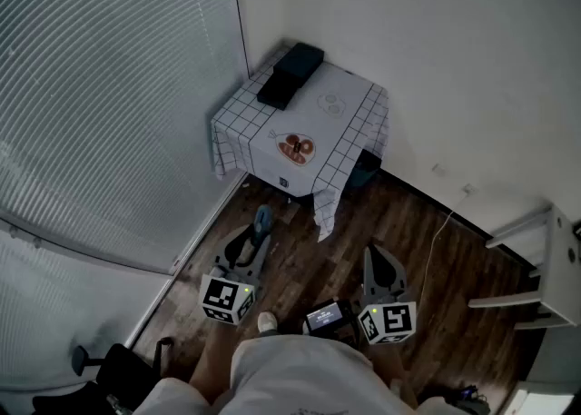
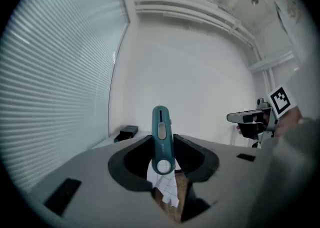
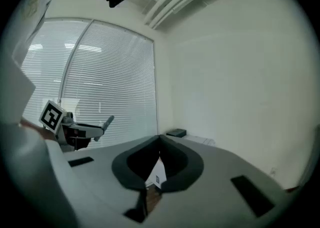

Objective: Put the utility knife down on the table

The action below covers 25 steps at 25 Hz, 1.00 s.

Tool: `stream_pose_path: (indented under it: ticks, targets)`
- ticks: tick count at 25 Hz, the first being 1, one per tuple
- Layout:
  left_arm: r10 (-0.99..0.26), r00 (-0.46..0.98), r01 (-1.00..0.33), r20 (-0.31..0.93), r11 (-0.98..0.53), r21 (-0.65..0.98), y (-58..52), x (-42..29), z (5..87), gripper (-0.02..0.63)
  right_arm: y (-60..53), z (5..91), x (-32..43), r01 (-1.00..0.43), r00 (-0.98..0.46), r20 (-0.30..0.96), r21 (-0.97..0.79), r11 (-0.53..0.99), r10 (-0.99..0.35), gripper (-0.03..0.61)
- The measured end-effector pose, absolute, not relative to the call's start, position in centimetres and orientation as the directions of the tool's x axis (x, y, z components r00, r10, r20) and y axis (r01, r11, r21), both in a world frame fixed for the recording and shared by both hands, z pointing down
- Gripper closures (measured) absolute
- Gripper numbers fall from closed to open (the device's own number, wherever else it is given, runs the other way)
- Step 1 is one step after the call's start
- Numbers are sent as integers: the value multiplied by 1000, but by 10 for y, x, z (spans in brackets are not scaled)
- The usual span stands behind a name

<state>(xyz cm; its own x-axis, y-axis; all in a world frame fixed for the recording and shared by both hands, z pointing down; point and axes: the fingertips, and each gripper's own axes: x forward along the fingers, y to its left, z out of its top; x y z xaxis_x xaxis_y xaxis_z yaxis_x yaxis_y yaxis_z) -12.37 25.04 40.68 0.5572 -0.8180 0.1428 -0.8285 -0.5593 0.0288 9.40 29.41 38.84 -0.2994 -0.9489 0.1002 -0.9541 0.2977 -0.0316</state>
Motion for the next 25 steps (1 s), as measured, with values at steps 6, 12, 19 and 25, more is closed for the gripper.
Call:
stream_pose_path:
  ticks: [6, 12, 19, 25]
  targets:
    - [-851, 523, -852, 43, -522, 29, 268, -144, 371, 474, 291, 382, 73, -949, -314, 82, 12, 316, -946, 571]
    - [-849, 526, -850, 51, -525, 36, 288, -128, 372, 474, 296, 382, 75, -935, -353, 71, 11, 355, -933, 571]
    - [-854, 516, -856, 69, -515, 42, 303, -103, 373, 474, 307, 379, 93, -916, -401, 9, -21, 400, -916, 569]
    - [-841, 536, -844, 75, -535, 41, 299, -92, 373, 474, 307, 384, 109, -929, -369, 21, -31, 369, -929, 571]
